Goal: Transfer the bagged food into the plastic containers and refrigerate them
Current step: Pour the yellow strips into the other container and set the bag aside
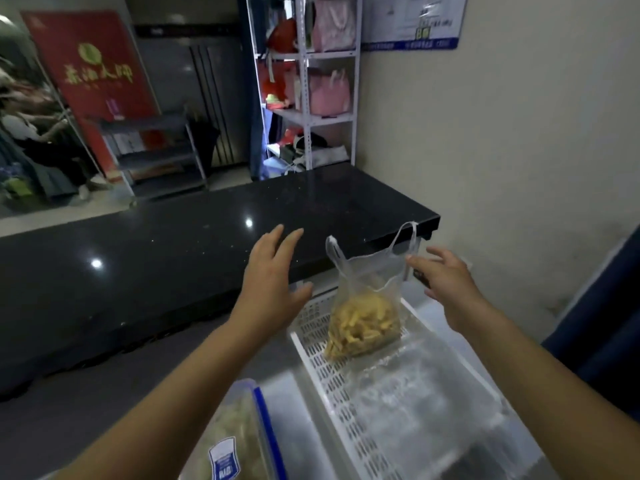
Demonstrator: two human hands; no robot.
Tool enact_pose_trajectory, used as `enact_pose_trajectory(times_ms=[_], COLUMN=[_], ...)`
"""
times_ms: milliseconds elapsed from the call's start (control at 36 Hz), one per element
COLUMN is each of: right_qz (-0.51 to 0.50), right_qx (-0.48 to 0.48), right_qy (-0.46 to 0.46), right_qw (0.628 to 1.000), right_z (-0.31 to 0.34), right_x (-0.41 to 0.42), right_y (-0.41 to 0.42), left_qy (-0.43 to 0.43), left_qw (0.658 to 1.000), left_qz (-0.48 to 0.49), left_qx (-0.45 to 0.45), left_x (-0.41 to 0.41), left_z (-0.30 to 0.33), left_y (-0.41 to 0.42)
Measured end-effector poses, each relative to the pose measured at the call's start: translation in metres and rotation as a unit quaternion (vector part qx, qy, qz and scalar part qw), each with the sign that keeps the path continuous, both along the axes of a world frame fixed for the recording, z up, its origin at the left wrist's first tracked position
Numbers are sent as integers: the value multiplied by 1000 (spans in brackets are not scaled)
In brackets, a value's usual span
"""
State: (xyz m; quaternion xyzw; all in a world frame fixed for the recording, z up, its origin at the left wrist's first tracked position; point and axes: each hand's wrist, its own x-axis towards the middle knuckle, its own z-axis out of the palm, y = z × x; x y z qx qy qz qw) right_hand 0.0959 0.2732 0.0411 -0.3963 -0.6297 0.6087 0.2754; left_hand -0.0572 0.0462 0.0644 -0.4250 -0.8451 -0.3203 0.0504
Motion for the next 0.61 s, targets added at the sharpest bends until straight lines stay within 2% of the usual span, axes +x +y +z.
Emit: enact_pose_trajectory(times_ms=[111, 222, 306, 417, 500, 611], right_qz=[-5, -5, 1, 50, 106, 163], right_qx=[-64, -98, -56, 14, 34, 53], right_qy=[-23, -19, -10, -3, -2, 18], right_qw=[998, 995, 998, 999, 994, 985], right_z=[3, 7, 11, 23, 32, 36], right_x=[-27, -42, -50, -52, -47, -38], right_y=[20, 27, 32, 31, 24, 13], left_qy=[17, -58, -78, -50, -7, -12], left_qw=[998, 992, 992, 998, 1000, 998], left_qz=[15, 31, 34, 20, -24, -64], left_qx=[-52, -103, -91, -42, -9, 9], left_x=[-26, -42, -50, -49, -42, -33], left_z=[1, -12, -21, -27, -31, -33], left_y=[50, 91, 116, 144, 161, 177])
